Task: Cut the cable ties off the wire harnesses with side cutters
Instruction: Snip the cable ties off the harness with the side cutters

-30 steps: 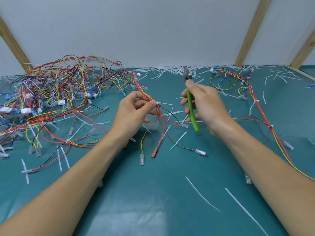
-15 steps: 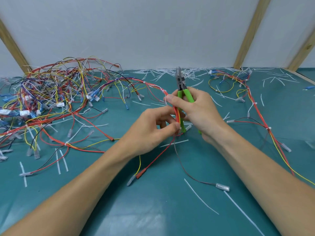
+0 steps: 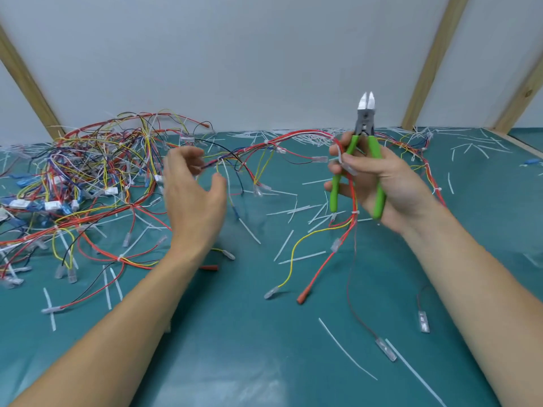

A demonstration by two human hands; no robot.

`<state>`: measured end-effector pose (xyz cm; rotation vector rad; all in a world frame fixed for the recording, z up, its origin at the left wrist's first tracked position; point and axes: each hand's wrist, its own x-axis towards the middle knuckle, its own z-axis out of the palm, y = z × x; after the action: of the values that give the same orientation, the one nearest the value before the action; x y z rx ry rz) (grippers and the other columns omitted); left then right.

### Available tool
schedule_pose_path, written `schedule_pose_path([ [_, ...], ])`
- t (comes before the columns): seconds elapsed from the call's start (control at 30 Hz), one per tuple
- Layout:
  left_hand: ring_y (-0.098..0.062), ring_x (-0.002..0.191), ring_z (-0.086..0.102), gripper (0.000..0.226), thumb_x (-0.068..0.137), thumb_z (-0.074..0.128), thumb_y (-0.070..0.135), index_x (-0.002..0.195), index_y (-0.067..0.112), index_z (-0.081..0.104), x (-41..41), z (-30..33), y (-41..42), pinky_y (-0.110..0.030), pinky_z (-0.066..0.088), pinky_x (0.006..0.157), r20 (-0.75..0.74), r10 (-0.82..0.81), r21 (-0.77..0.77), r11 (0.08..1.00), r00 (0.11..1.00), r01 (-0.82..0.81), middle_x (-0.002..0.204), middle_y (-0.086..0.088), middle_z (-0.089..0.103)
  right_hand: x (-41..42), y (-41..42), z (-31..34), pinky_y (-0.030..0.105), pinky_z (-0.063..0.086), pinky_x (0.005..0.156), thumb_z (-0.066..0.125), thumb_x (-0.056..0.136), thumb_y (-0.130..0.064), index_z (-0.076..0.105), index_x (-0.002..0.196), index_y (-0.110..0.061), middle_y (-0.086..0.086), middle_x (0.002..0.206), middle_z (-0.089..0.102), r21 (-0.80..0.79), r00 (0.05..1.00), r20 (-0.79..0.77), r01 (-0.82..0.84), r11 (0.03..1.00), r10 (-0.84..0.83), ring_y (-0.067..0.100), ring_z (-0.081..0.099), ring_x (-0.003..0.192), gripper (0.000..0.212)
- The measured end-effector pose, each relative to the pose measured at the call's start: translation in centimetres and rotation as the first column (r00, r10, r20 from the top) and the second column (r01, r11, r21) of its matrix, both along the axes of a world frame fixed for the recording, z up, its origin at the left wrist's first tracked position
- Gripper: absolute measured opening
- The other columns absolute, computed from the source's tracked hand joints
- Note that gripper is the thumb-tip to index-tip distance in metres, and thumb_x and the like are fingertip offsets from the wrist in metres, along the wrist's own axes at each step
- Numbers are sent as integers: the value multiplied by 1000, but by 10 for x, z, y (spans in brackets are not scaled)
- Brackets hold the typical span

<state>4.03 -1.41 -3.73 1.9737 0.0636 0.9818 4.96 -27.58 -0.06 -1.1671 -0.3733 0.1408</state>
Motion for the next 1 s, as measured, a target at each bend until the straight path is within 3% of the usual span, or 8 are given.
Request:
schedule_pose_path([
  [0.13,-27,125,48,65,80,64,14,142,17,45,6,-6,12,-44,34,105,-238,139,341,939,961,-51,132,-4,57,1,-21,1,33,58,72,49,91,-7,61,100,-24,-10,94,64,116,981,-28,-188,975,192,8,58,73,23],
  [0.27,-26,116,59,57,89,63,21,142,20,42,9,-14,17,-41,32,104,-328,142,399,917,934,1,111,9,72,9,-22,0,35,59,70,55,92,-5,61,100,-22,-7,95,68,114,998,-57,22,993,-15,11,60,74,19],
  [0.33,-28,119,55,52,90,63,25,139,19,47,11,-14,22,-44,32,105,-373,205,464,886,905,-9,110,7,71,16,-23,-4,37,61,70,58,94,0,62,97,-21,-5,94,73,-51,970,-30,241,969,-242,12,61,75,22],
  [0.47,-30,119,47,25,92,64,40,114,30,71,13,-17,23,-44,34,100,-431,243,585,809,869,64,112,-5,61,25,-21,-16,47,59,86,63,91,2,63,95,-22,-3,93,73,-493,688,294,704,512,-663,19,66,85,25],
  [0.63,-25,100,56,8,94,64,37,95,29,66,9,-14,13,-40,45,83,-291,-33,427,890,956,161,98,5,58,14,-15,-18,39,42,77,58,85,-6,61,114,-19,1,103,66,-444,395,756,895,33,-522,33,59,100,33],
  [0.77,-24,77,66,9,94,65,36,91,28,65,4,-7,6,-43,54,71,-189,-146,202,962,971,183,80,9,68,-1,5,-2,37,44,77,56,81,-8,61,107,-14,-9,96,63,-186,251,857,965,183,-450,29,58,94,28],
  [0.9,-20,72,66,4,92,71,23,94,20,70,-4,-3,-7,-32,51,64,-147,-357,48,929,922,367,80,5,70,-19,39,-8,42,55,74,63,86,-7,61,99,-20,-12,95,71,-300,538,746,798,523,-393,9,65,77,19],
  [1.0,-8,82,68,13,91,70,21,104,18,71,-8,-1,-17,-25,50,72,-219,-531,-31,842,818,538,89,4,75,-24,54,-22,45,57,75,70,87,-13,58,100,-30,-13,99,73,-469,722,646,631,618,-247,13,67,78,25],
])
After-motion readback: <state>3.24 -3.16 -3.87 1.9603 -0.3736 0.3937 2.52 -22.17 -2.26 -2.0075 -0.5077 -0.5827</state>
